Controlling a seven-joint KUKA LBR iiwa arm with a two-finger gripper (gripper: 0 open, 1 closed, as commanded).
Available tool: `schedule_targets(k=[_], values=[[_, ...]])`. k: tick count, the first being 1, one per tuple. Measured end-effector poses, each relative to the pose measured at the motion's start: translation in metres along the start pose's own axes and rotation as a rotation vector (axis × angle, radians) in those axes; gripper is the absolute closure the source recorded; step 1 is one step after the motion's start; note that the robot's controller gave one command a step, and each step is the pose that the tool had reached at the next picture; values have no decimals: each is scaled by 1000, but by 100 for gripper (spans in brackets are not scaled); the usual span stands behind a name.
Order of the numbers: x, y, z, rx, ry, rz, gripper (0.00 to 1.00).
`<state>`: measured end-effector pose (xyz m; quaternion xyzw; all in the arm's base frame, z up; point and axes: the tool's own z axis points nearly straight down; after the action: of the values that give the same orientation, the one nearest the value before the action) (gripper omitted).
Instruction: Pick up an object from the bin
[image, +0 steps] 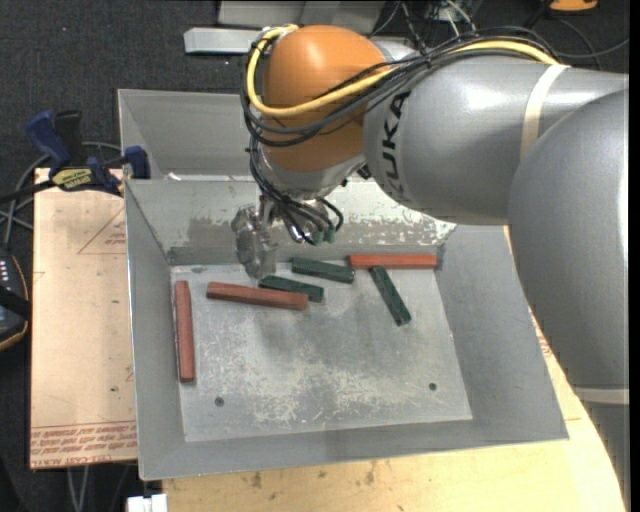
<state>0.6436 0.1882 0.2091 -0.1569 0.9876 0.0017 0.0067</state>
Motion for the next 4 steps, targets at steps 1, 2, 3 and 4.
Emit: schedule_targets(k=[1,2,3,4], values=[[2,-1,6,0,9,3,0],[18,-32,144,0,19,43,0],[15,-31,138,0,10,42,100],[28,-48,111,1,11,-40,100]])
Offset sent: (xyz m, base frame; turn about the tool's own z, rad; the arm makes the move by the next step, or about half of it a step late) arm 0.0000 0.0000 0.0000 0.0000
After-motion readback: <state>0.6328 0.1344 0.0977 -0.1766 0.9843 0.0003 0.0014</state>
